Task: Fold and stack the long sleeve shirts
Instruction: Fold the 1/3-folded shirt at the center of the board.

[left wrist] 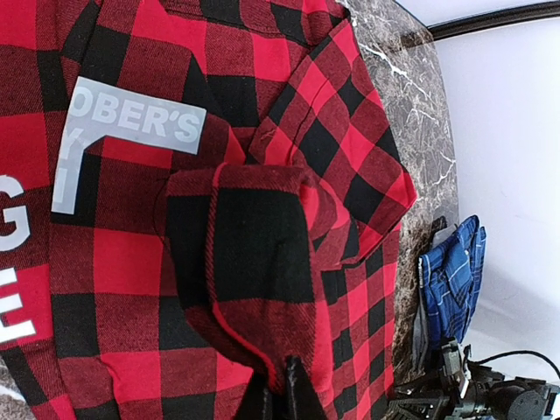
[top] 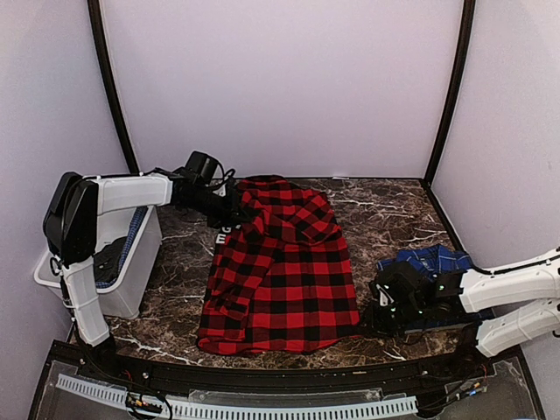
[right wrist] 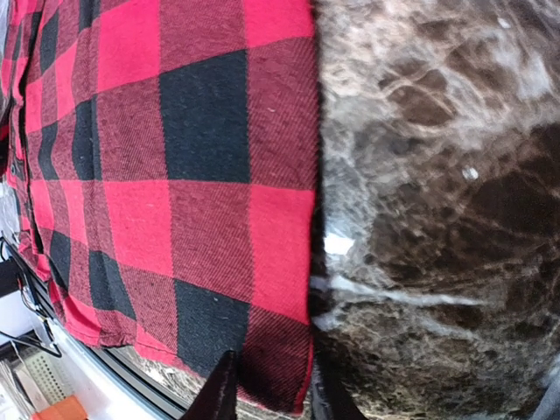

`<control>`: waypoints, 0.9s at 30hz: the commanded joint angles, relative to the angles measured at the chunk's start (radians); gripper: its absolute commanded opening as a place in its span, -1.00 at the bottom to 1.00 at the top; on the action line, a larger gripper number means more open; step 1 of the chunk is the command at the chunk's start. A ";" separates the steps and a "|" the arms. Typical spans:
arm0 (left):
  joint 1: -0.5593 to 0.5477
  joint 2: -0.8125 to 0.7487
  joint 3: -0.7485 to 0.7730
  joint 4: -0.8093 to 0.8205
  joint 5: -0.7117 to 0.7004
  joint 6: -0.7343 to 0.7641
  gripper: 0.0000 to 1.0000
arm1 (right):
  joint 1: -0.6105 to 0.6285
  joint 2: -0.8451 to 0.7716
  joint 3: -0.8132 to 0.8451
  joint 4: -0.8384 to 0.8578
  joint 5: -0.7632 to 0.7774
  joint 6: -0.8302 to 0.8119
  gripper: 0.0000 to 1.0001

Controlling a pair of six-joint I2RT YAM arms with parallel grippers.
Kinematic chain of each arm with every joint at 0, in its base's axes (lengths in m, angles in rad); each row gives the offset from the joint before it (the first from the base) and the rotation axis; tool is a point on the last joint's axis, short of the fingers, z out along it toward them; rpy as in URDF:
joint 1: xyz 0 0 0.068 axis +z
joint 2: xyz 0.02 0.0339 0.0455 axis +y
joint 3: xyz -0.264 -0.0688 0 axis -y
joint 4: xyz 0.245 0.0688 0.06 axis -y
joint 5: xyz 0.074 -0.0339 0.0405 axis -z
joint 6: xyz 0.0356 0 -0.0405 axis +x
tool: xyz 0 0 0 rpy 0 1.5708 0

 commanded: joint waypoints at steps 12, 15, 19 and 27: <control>0.003 -0.077 0.189 -0.112 0.002 0.034 -1.00 | 0.017 -0.099 0.024 -0.074 0.044 0.001 -0.99; 0.003 -0.071 0.207 -0.128 0.007 0.039 -1.00 | 0.017 -0.101 0.023 -0.104 0.052 -0.001 -0.68; 0.003 -0.074 0.208 -0.128 0.013 0.036 -1.00 | 0.019 -0.111 -0.015 -0.070 0.031 0.018 -0.57; 0.005 -0.079 0.235 -0.142 0.003 0.047 -1.00 | 0.019 -0.047 -0.037 0.014 0.003 0.027 -0.58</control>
